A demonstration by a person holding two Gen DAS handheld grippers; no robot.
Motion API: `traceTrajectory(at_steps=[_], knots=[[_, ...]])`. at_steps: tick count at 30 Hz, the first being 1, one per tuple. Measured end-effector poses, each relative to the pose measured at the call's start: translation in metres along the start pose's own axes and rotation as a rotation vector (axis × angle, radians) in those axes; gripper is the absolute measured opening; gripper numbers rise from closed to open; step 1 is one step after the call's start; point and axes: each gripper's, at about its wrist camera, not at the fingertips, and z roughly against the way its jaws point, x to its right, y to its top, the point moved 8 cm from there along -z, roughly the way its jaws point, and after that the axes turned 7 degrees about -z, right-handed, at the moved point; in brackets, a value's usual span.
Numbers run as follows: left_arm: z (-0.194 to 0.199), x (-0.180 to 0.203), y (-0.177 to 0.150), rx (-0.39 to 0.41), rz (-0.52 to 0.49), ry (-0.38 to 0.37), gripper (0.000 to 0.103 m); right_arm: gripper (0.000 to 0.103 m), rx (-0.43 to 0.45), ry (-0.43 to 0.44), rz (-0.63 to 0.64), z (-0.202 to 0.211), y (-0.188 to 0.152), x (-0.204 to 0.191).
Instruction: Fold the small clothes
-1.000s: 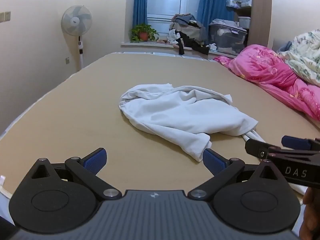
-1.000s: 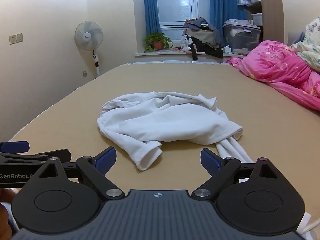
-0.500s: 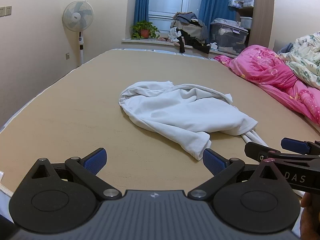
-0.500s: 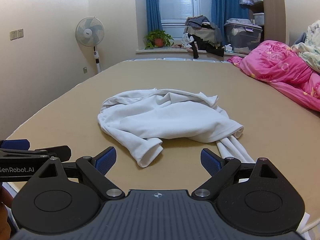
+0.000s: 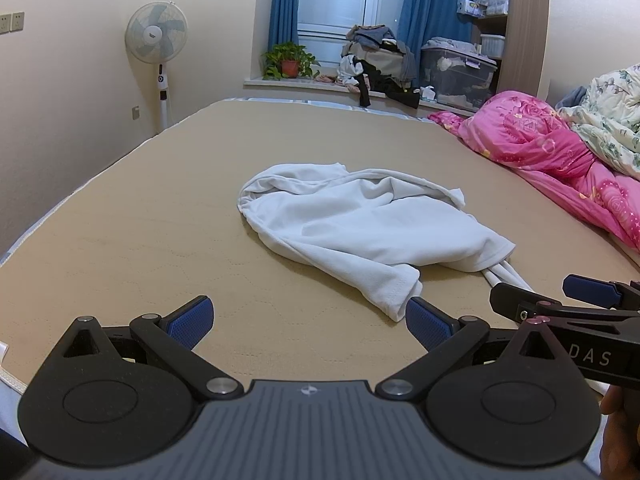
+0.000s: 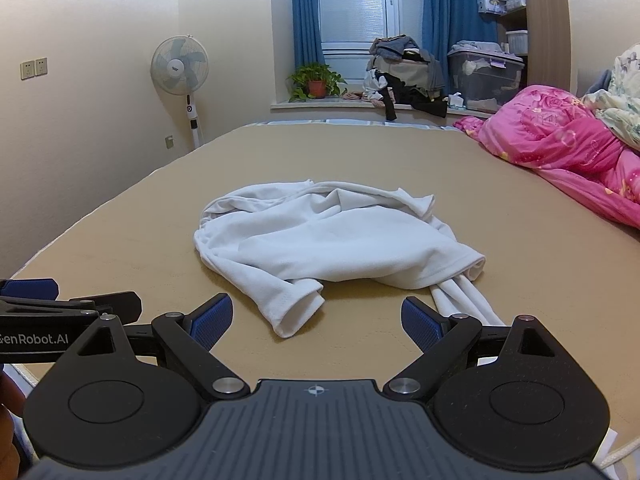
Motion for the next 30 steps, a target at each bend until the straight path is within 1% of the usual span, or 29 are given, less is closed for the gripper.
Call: traceTrajectory(at_steps=[18,21,23,24,25,26,27,28,30], knots=[[0.000,0.000,0.000,0.002,-0.001,0.000,0.102,0.092,-0.015,0.011,-0.020,0.003,0.000,0.000],[0.001,0.001,0.001,0.010,-0.012,-0.003,0.102,0.089,-0.017,0.023,-0.032,0.005,0.001,0.000],[0.003,0.002,0.002,0.027,-0.024,-0.004,0.099,0.083,-0.009,0.022,-0.040,0.006,0.004,0.002],[0.003,0.003,0.002,0.037,-0.031,-0.006,0.083,0.070,0.007,0.017,-0.050,0.006,0.007,0.006],[0.003,0.004,0.003,0.037,-0.036,-0.014,0.053,0.048,0.020,0.014,-0.061,0.006,0.010,0.010],[0.001,0.005,0.002,0.026,-0.044,-0.025,0.041,0.037,0.029,0.010,-0.073,0.005,0.013,0.015],[-0.004,0.007,0.002,0.000,-0.046,-0.044,0.029,0.022,0.034,0.006,-0.096,0.004,0.017,0.022],[-0.014,0.008,0.003,-0.034,-0.033,-0.073,0.025,0.018,0.036,-0.001,-0.120,0.003,0.020,0.030],[-0.033,0.011,0.007,-0.074,-0.023,-0.087,0.025,0.018,0.035,-0.028,-0.157,-0.001,0.027,0.044]])
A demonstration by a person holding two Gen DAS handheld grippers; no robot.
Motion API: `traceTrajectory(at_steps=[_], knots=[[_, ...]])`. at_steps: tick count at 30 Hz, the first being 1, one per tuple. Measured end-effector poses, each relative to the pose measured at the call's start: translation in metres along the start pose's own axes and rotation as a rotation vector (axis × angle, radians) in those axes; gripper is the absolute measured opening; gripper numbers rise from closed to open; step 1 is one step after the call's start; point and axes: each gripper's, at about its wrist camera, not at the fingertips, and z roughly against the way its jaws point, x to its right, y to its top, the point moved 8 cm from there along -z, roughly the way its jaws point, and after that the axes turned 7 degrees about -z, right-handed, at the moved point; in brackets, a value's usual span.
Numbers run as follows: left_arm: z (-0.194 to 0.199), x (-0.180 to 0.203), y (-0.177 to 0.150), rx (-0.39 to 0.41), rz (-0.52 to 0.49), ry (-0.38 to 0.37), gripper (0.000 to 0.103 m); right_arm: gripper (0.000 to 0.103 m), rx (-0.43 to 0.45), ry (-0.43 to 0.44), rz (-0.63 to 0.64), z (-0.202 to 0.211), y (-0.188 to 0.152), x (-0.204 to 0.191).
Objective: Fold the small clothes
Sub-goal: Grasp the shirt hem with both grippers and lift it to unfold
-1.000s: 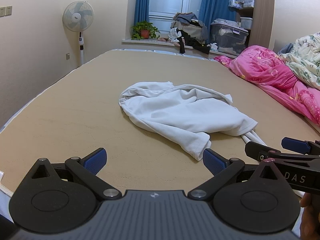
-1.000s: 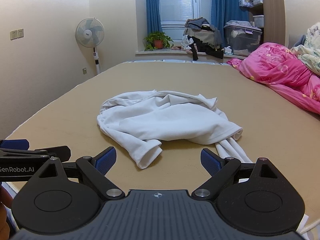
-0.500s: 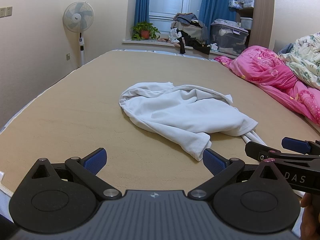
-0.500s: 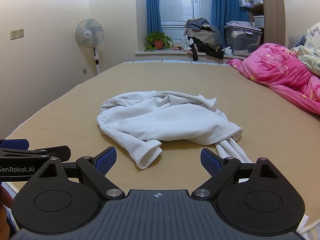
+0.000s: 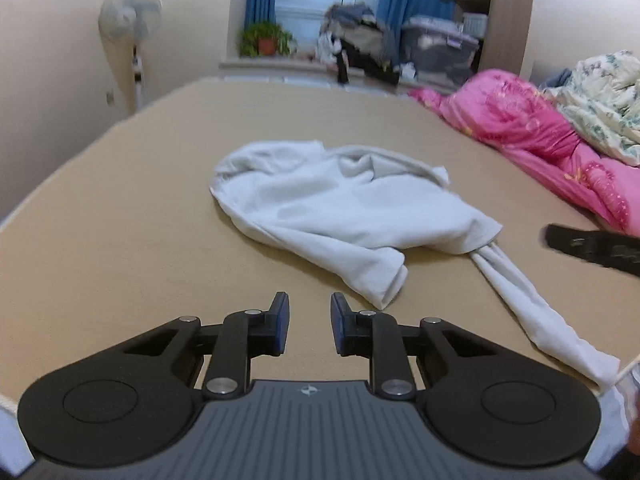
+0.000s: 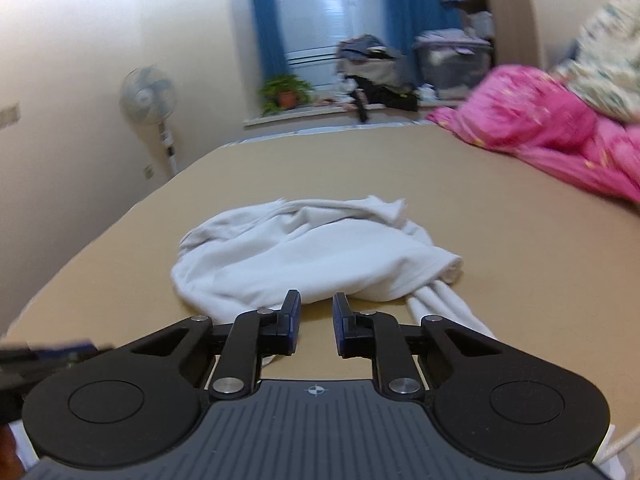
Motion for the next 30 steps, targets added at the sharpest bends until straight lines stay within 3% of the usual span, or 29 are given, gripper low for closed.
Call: traceTrajectory(at_steps=[2,3,4,6,8,11,12,13,17,20,21,23,25,28,30], knots=[[-0.030,0.003,0.009,-0.049,0.039,-0.038,0.028,0.018,-0.016,-0.041,0.000,-0.001,0.007,0.010],[-0.035,0.002,0.011,-0.056,0.050,-0.044,0.035,0.019,-0.013,-0.052,-0.001,-0.003,0.009,0.014],[-0.055,0.003,0.018,-0.084,0.100,-0.059,0.052,0.019,-0.015,-0.060,-0.008,-0.003,0.009,0.018],[-0.095,0.003,0.031,-0.134,0.210,-0.090,0.076,0.019,-0.027,-0.047,-0.045,-0.006,0.009,0.023],[-0.119,0.005,0.032,-0.167,0.274,-0.097,0.078,0.019,-0.029,-0.042,-0.056,-0.009,0.010,0.025],[-0.168,0.007,0.024,-0.258,0.364,-0.079,0.073,0.021,-0.044,-0.054,-0.082,-0.014,0.011,0.033],[-0.178,0.008,0.020,-0.280,0.379,-0.081,0.052,0.021,-0.050,-0.057,-0.096,-0.016,0.012,0.036],[-0.187,0.010,0.018,-0.301,0.364,-0.088,0.008,0.021,-0.046,-0.062,-0.110,-0.019,0.014,0.042],[-0.172,-0.002,0.022,-0.327,0.226,-0.067,0.003,0.021,-0.039,-0.077,-0.146,-0.027,0.022,0.061],[-0.111,-0.034,0.036,-0.227,0.109,-0.099,0.003,0.021,-0.035,-0.087,-0.168,-0.034,0.033,0.078],[-0.072,-0.059,0.037,-0.189,0.061,-0.087,0.003,0.021,-0.030,-0.093,-0.179,-0.038,0.036,0.085],[-0.037,-0.086,0.037,-0.164,0.069,-0.097,0.003,0.021,-0.029,-0.112,-0.214,-0.043,0.042,0.099],[0.013,-0.139,0.031,-0.110,0.104,-0.059,0.003,0.021,-0.029,-0.125,-0.247,-0.048,0.045,0.108],[0.029,-0.187,0.021,-0.083,0.135,-0.012,0.003,0.021,-0.032,-0.146,-0.278,-0.053,0.045,0.119],[0.008,-0.205,-0.004,-0.172,0.180,-0.064,0.004,0.022,-0.057,-0.143,-0.301,-0.060,0.041,0.123]])
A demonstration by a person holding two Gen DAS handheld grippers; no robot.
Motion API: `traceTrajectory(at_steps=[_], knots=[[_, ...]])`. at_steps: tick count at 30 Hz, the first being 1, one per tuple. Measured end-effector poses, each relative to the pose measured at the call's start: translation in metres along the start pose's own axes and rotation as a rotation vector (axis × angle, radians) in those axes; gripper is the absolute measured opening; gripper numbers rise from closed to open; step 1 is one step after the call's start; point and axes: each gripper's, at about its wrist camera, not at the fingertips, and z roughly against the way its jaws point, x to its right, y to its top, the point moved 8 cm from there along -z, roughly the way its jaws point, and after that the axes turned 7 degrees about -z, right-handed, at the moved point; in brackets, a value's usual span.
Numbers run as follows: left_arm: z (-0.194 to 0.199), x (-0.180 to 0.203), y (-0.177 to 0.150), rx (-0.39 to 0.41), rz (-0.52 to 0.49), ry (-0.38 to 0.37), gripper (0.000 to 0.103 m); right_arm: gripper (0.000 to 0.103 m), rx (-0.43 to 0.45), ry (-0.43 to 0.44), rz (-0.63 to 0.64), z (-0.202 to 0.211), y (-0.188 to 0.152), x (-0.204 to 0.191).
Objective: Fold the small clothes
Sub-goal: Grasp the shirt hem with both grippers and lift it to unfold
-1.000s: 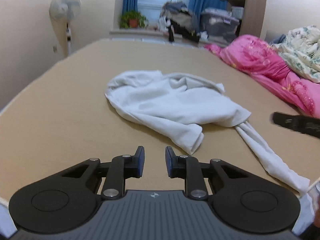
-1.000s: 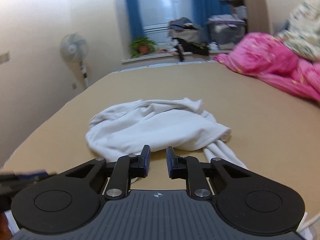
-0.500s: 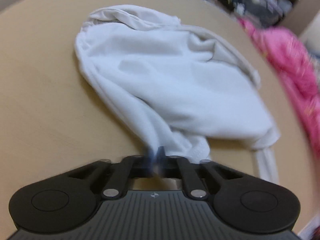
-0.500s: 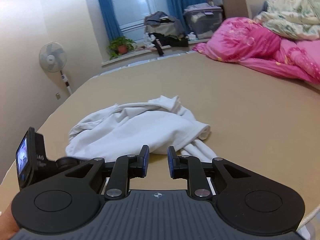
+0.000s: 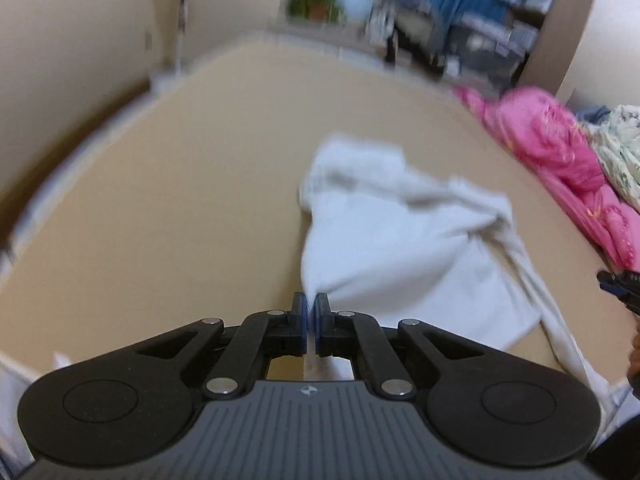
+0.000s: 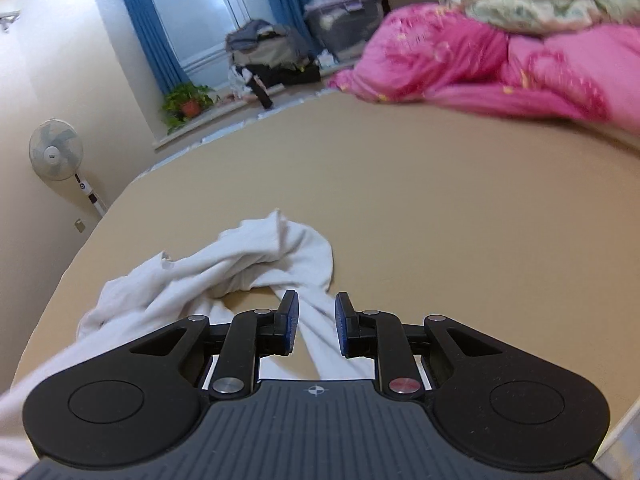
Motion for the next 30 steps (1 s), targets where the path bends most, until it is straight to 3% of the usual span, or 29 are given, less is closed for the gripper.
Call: traceTrajectory(at_steps=[2,3,6,7,9,12,14,16,17,18,19,23,27,30], knots=[[-0.019,-0.008,-0.008,-0.015,0.003,-0.002,0.013,0.028,-0.060,0.003,0.004,-0.015,-0.008,-0.001],[-0.030,-0.015,-0.012,-0.010,0.009,0.024,0.025,0.032,-0.097,0.006,0.016,-0.023,-0.013,-0.004],[-0.061,-0.036,-0.015,-0.058,0.050,0.057,0.034,0.035,-0.210,0.026,0.053,-0.048,-0.035,-0.016],[-0.063,-0.040,-0.011,-0.043,0.042,0.066,0.050,0.035,-0.246,0.031,0.079,-0.058,-0.044,-0.022],[-0.067,-0.047,-0.009,-0.045,0.066,0.064,0.063,0.035,-0.285,0.018,0.132,-0.073,-0.055,-0.031],[-0.079,-0.039,-0.016,-0.097,0.066,0.039,0.062,0.035,-0.320,-0.014,0.206,-0.097,-0.071,-0.041],[-0.087,-0.036,-0.016,-0.114,0.029,0.037,0.055,0.035,-0.336,-0.040,0.240,-0.111,-0.080,-0.044],[-0.097,-0.019,-0.017,-0.136,-0.014,0.031,0.013,0.035,-0.338,-0.076,0.278,-0.119,-0.090,-0.044],[-0.099,-0.007,-0.023,-0.143,-0.029,0.033,0.012,0.031,-0.336,-0.080,0.297,-0.121,-0.093,-0.044],[-0.097,0.002,-0.032,-0.148,-0.044,0.046,0.011,0.012,-0.334,-0.070,0.316,-0.120,-0.096,-0.045],[-0.099,0.004,-0.033,-0.147,-0.061,0.070,0.009,0.005,-0.331,-0.053,0.333,-0.118,-0.097,-0.046],[-0.085,-0.006,-0.024,-0.108,-0.038,0.090,0.007,0.003,-0.257,-0.001,0.251,-0.081,-0.071,-0.040],[-0.052,-0.010,-0.016,-0.053,0.009,0.037,0.005,0.003,-0.178,0.040,0.159,0.002,-0.042,-0.025],[-0.034,0.004,-0.030,-0.061,-0.048,0.013,0.005,0.003,-0.186,0.025,0.104,0.062,-0.046,0.005]])
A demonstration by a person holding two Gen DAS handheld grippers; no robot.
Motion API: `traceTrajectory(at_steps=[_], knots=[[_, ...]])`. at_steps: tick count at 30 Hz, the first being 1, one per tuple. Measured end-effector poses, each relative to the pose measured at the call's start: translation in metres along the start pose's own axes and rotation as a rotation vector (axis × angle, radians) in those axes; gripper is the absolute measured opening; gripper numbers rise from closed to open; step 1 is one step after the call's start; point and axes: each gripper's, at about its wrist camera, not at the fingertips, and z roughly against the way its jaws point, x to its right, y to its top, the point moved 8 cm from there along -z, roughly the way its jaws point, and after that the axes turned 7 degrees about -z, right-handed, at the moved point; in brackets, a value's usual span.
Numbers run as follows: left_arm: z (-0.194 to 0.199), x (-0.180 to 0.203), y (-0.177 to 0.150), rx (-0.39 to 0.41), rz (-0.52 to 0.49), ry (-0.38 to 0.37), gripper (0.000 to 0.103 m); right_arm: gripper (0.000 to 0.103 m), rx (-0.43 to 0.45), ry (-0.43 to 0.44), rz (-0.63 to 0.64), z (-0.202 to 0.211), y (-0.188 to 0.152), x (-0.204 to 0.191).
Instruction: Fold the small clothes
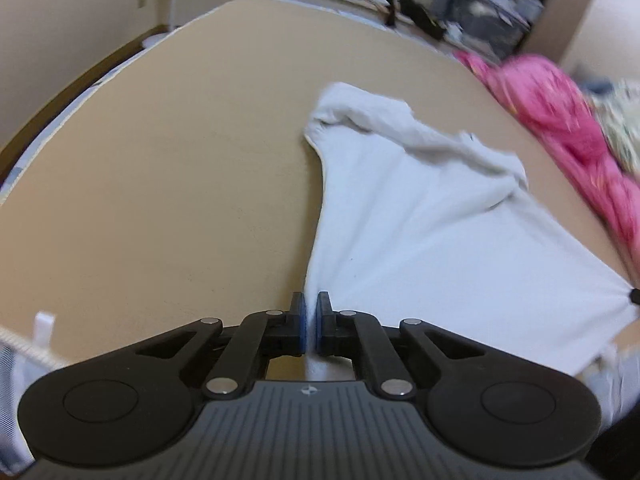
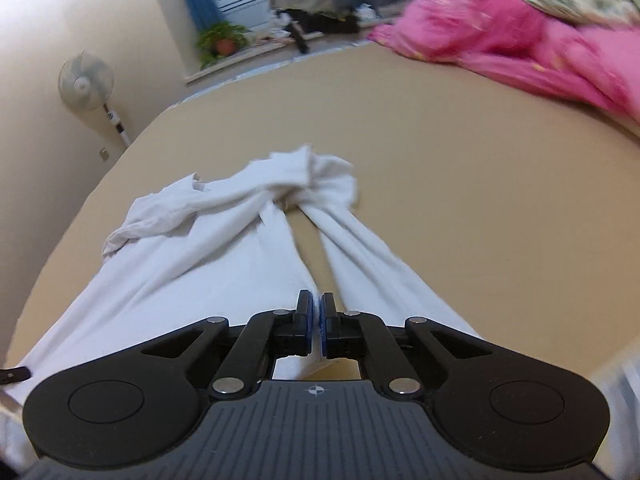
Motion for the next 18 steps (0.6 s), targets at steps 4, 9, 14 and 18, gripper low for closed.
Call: traceTrajectory(at_steps=[4,9,14,18], knots=[[-0.003,0.010,-0.037,-0.138,-0.097,0.041,0.005,0.003,-0.187,-0.043,-0.061,0.034,-0.056,0.045],[-0.026,0.020,-0.053,-0.254,-0.219,0.150,0.010,0.004,-0.396,-0.071,0.113,0.014,-0.104,0.049],[-0.022,0.035,-0.018,-0.120,-0.157,0.121,0.026,0.013,-0.138,-0.127,0.030,0.004,-0.036,0.078],[-0.030,0.052,-0.009,-0.090,-0.160,0.124,0.027,0.047,-0.069,-0.248,-0.025,-0.030,0.009,0.118]])
